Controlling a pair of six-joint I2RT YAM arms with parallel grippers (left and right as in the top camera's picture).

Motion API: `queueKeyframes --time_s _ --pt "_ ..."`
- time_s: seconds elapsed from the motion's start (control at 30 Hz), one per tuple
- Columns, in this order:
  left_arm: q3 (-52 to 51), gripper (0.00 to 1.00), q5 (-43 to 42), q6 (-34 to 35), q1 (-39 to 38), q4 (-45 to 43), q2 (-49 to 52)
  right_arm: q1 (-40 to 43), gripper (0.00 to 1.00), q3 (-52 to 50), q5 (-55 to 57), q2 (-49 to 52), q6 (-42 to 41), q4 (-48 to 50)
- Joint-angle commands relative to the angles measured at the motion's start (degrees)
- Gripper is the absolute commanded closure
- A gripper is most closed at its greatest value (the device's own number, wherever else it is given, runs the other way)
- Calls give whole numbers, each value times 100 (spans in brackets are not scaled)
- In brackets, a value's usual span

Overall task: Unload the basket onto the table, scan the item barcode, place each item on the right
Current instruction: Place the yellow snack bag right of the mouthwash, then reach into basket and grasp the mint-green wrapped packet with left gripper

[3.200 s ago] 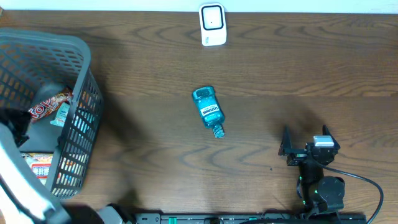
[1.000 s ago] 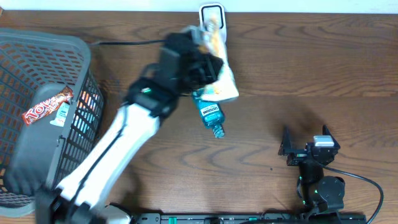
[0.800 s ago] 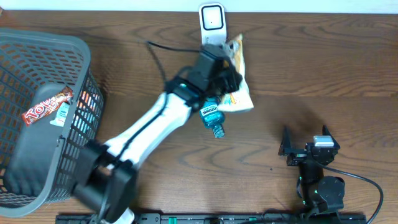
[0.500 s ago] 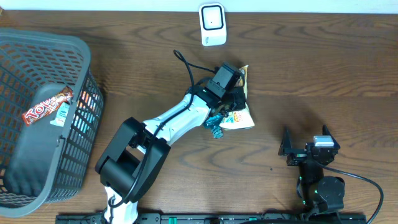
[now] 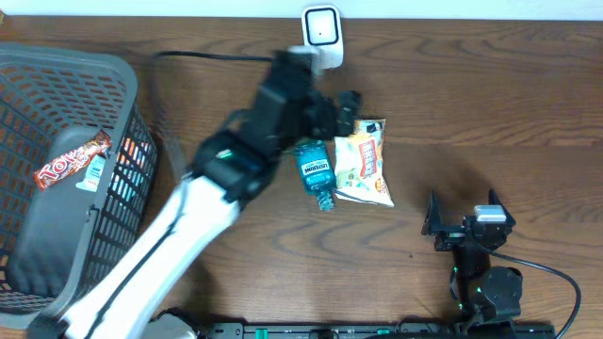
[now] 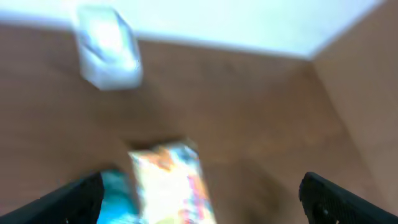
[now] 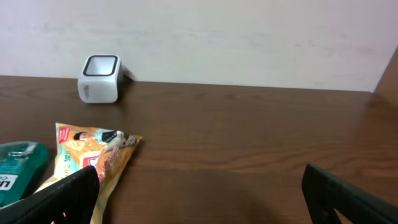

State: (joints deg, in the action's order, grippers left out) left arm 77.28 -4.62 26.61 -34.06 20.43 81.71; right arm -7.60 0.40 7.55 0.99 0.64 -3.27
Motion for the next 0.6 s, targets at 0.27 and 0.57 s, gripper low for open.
queueKeyframes --time_s 0.27,0.57 --pt "107 1 2494 -750 3936 1554 -2044 -33 1 -9 50 -24 28 -17" --pt "83 1 188 479 6653 2780 -680 -33 1 -9 48 -24 28 -20"
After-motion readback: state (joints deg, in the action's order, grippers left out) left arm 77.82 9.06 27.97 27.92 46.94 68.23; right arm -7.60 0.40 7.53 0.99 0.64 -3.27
